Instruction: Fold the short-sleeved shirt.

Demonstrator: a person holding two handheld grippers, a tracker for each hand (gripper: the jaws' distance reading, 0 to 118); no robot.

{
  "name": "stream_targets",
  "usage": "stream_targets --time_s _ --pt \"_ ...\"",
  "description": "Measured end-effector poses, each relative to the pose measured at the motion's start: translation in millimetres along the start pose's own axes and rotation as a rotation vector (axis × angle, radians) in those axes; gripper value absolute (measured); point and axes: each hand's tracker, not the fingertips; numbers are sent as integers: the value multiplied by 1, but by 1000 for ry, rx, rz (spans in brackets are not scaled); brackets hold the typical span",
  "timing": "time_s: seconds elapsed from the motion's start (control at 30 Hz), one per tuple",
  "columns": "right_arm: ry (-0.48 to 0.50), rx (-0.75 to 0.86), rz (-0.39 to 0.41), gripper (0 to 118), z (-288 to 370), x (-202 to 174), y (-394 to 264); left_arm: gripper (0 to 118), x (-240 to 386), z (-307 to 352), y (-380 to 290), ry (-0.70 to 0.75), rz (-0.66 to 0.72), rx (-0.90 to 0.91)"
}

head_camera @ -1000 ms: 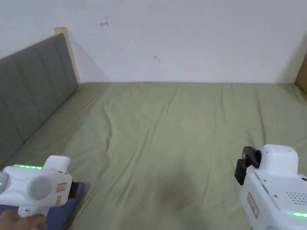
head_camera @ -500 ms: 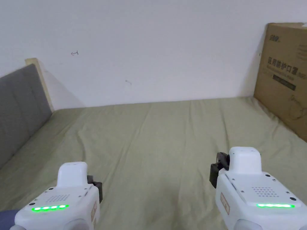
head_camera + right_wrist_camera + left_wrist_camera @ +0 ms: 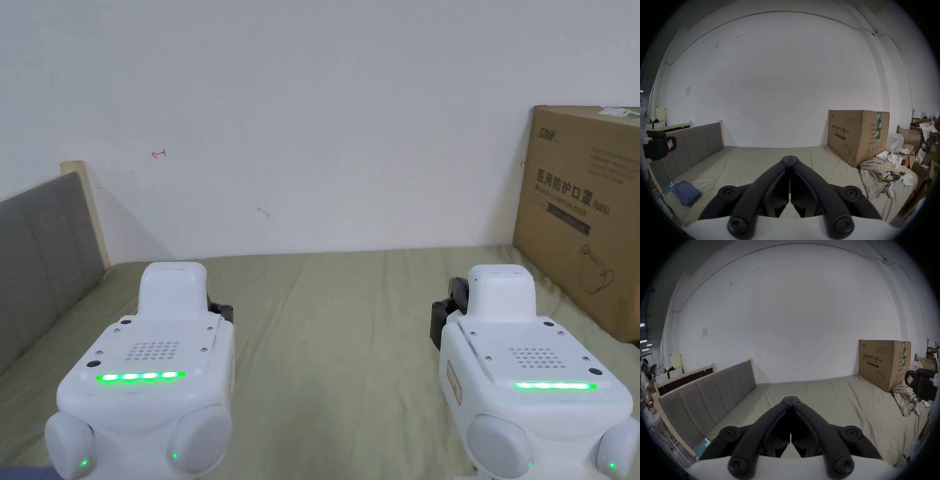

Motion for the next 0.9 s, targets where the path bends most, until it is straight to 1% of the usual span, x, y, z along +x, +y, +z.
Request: stream_targets --time_s 0.07,0.37,0.43,0.47,0.5,0.57,0.6,0.63,0.67,0.73,0.8,0.83,0.9 --pt "-13 10 25 1 3 -3 -1 0 4 6 -1 12 -16 15" --pt "-6 17 20 2 12 -6 -6 0 1 21 -9 11 5 44" --pt "-4 21 10 4 14 -6 -6 4 0 20 -9 26 -5 45" --pt "-2 22 6 6 14 -6 -5 12 -1 22 -10 26 -7 51" --pt "0 24 4 12 14 -6 -6 34 -3 23 -11 24 -3 56" --pt "5 28 6 29 14 -7 -6 84 -8 22 -9 -9 27 53" --pt "6 29 5 44 14 -7 -5 106 -9 20 -9 -28 35 35" --pt "7 29 1 59 14 -7 -5 108 -10 19 -10 -41 32 31" --pt "10 29 -5 70 14 -7 -5 108 -10 20 -12 -39 26 47" --pt "18 34 -16 75 14 -7 -5 108 -6 22 -15 -9 -11 71" --pt "5 43 -18 90 13 -7 -6 108 -8 22 -14 -26 -8 64" --pt "4 44 -18 93 13 -7 -6 108 -6 25 -12 -48 -1 51" --pt "14 46 -26 93 13 -7 -6 108 -6 25 -9 -78 10 22"
